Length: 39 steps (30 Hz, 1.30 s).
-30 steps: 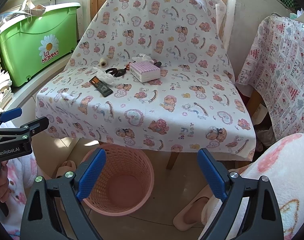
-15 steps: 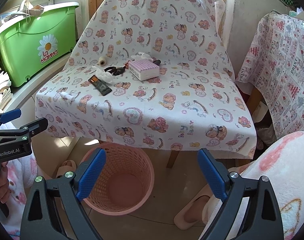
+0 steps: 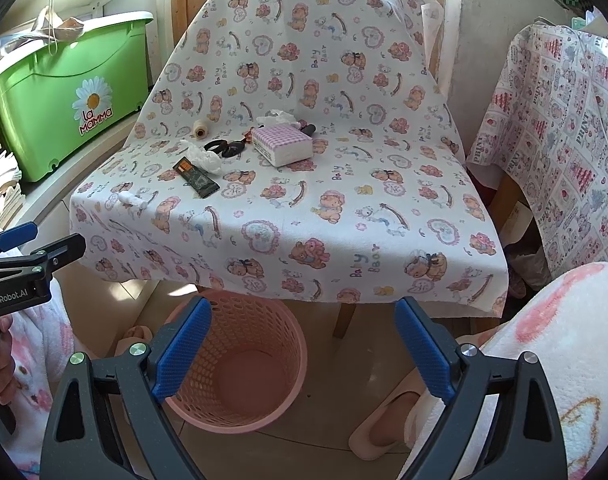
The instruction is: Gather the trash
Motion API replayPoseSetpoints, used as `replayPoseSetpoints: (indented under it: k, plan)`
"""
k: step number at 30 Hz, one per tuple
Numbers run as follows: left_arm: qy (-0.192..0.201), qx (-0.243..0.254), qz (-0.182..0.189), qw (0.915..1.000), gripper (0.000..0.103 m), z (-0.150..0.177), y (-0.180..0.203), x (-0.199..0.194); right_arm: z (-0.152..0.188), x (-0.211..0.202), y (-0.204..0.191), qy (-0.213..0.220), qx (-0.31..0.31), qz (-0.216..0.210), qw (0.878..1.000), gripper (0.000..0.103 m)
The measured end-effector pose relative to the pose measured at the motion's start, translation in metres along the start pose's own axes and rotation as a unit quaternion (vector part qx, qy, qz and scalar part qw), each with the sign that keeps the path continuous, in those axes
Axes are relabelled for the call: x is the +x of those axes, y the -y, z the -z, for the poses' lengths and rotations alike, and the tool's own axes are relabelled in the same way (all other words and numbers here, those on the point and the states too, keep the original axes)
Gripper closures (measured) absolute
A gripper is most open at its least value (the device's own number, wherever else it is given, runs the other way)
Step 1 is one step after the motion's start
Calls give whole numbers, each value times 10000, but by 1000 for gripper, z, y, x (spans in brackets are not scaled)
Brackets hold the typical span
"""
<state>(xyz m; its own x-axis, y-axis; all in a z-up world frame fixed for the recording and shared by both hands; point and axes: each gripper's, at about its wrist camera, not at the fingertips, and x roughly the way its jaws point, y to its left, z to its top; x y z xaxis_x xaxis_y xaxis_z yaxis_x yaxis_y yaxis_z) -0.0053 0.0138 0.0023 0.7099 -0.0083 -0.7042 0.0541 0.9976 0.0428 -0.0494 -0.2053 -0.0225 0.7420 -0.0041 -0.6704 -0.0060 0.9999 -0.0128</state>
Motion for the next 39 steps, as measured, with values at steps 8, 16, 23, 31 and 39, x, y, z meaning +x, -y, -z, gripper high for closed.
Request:
replayPoseSetpoints:
  k: [8,16,23,31,39]
  plan:
    - [1,0,-14,10000,1,-1,2,0,-2,3,6,-95,167,-32,9998,9]
    - [-29,17,-48,10000,1,-2,5,3,-3,7,3,-157,92,-18,9998,9]
    - [-52,10,-56,10000,1,-2,5,4,-3,9,3,-186,86,-18,9998,9]
    - [-25,-30,-25,10000,1,-1,5,2,-3,8,3,-187,99,-27,9998,9]
    - [113,12,-47,9999,1,-3,7,-5,-2,8,3,-200,118,-40,9997,9]
